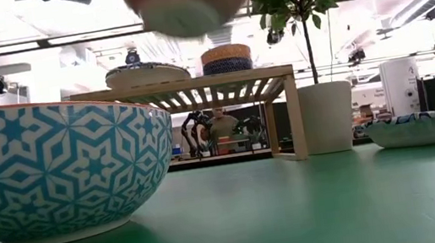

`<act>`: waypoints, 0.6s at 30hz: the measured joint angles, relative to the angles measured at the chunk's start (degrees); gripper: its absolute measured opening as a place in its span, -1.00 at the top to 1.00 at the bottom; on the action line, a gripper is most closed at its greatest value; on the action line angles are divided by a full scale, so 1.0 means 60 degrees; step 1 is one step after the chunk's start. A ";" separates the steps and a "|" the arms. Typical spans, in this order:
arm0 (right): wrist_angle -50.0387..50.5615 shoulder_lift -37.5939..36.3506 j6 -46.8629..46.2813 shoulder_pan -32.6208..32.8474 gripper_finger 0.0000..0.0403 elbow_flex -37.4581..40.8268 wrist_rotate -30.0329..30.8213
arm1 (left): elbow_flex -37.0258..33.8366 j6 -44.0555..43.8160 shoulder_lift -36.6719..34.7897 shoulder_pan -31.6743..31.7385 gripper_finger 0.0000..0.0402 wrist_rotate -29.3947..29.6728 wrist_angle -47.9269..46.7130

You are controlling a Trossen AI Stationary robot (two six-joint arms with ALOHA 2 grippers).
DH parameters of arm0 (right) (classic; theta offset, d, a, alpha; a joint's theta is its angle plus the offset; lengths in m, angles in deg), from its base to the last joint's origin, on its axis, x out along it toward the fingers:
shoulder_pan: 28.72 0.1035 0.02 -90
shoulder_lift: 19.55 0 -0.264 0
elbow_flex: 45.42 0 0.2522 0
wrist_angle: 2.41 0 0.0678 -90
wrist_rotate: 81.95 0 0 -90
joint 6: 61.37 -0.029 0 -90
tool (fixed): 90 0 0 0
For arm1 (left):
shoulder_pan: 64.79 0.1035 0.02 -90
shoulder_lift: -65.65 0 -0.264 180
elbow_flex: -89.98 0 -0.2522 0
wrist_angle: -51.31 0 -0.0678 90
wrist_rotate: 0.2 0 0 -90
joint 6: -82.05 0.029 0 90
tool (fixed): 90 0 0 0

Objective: Place and stack bowls onto a shelf
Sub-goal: Stack the small blue bowl on the small light blue bowl on the shelf

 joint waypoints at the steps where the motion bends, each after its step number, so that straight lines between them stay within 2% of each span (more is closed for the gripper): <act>1: 0.0195 -0.0004 0.0251 -0.0074 0.93 -0.0315 0.0138 | 0.0000 0.0000 0.0000 0.0000 0.21 0.0000 -0.0004; 8: 0.1151 -0.0004 0.2209 -0.0841 0.94 -0.2081 0.0976 | 0.0000 0.0000 0.0000 -0.0025 0.21 0.0000 -0.0007; 13: 0.0777 -0.0273 0.3674 -0.1912 0.94 -0.2045 0.1187 | 0.0000 0.0029 0.0000 -0.0025 0.21 0.0000 -0.0012; 18: 0.0364 -0.0273 0.4924 -0.3141 0.94 -0.2066 0.1901 | 0.0000 0.0029 0.0000 -0.0029 0.21 -0.0004 -0.0018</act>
